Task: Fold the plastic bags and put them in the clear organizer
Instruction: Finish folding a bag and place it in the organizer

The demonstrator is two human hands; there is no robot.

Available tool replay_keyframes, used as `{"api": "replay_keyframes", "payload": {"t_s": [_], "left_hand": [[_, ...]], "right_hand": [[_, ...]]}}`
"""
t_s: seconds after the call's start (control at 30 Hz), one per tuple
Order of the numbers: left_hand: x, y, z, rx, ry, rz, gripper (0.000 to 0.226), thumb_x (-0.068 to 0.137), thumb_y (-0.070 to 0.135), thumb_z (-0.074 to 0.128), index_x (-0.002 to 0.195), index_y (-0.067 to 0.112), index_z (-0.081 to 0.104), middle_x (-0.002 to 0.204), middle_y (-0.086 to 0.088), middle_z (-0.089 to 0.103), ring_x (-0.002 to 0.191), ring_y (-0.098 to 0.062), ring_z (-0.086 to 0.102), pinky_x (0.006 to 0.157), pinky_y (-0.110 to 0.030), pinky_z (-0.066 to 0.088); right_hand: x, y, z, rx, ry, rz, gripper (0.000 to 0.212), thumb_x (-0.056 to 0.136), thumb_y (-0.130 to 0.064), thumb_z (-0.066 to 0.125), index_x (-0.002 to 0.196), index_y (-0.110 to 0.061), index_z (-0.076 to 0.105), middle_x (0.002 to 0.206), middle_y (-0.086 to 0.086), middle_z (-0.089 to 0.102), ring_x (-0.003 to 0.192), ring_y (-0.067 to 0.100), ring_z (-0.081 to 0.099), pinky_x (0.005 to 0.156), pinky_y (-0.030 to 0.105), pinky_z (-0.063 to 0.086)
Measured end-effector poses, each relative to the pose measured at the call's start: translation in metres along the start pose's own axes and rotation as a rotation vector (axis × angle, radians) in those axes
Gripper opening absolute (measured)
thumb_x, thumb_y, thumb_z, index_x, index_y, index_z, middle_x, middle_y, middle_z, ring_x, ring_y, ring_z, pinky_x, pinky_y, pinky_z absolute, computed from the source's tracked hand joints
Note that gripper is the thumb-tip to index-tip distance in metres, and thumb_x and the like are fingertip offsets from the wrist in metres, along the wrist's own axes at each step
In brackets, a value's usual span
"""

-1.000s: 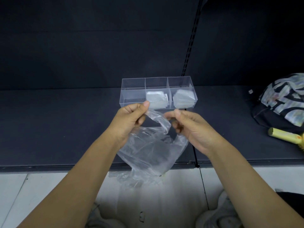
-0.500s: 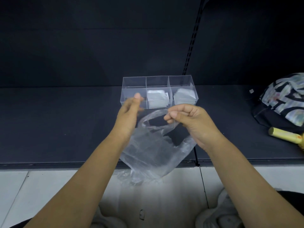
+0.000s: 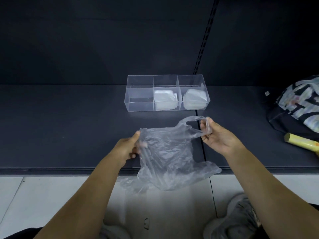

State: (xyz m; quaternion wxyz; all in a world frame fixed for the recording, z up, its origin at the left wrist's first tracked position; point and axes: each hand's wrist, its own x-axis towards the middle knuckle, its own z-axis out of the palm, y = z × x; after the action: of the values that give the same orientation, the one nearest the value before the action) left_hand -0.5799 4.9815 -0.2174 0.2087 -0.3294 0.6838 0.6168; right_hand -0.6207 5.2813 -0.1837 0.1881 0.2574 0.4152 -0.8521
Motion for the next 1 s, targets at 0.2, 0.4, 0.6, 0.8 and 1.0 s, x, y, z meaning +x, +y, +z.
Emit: {"api": "replay_keyframes", "payload": {"t_s": [0.2,0.4,0.6,0.8,1.0], "left_hand": [[0.019,0.012,-0.001,-0.328,0.065,-0.09,0.025,0.087,0.031,0.069,0.099,0.01,0.069,0.099,-0.013,0.068,0.087,-0.03,0.064,0.079,-0.039,0.053],[0.028,0.006,-0.006,-0.311,0.192,0.089,0.023,0.084,0.024,0.072,0.101,0.009,0.071,0.094,-0.006,0.072,0.084,-0.021,0.066,0.08,-0.034,0.053],[0.03,0.007,-0.005,-0.259,0.136,0.2,0.01,0.087,0.017,0.069,0.095,0.012,0.072,0.08,0.002,0.073,0.079,-0.014,0.066,0.074,-0.028,0.051],[0.038,0.018,-0.008,-0.282,0.149,0.178,0.023,0.088,0.038,0.066,0.093,0.016,0.07,0.094,-0.002,0.071,0.087,-0.017,0.066,0.084,-0.032,0.052],[0.053,0.017,-0.01,-0.342,0.3,0.098,0.042,0.085,0.036,0.07,0.116,0.008,0.064,0.105,-0.005,0.066,0.092,-0.022,0.062,0.101,-0.041,0.046]], "right_hand": [[0.007,-0.014,-0.021,-0.098,-0.078,-0.068,0.012,0.085,-0.022,0.06,0.082,-0.024,0.071,0.087,-0.005,0.066,0.079,0.006,0.061,0.062,0.018,0.047],[0.019,-0.022,-0.029,-0.026,-0.191,-0.05,0.021,0.09,-0.014,0.054,0.077,-0.015,0.07,0.095,0.007,0.065,0.082,0.015,0.069,0.069,0.024,0.057],[0.037,-0.021,-0.022,0.044,0.032,-0.044,0.037,0.084,-0.045,0.063,0.083,-0.009,0.055,0.111,0.019,0.066,0.1,0.027,0.069,0.086,0.043,0.057],[0.057,-0.024,-0.001,-0.274,0.307,-0.074,0.022,0.085,-0.024,0.072,0.086,-0.013,0.053,0.082,0.006,0.063,0.074,0.018,0.066,0.065,0.031,0.058],[0.071,-0.02,0.007,-0.48,0.309,-0.144,0.024,0.081,0.01,0.067,0.088,-0.009,0.053,0.08,0.012,0.063,0.064,0.017,0.061,0.05,0.019,0.054]]}}
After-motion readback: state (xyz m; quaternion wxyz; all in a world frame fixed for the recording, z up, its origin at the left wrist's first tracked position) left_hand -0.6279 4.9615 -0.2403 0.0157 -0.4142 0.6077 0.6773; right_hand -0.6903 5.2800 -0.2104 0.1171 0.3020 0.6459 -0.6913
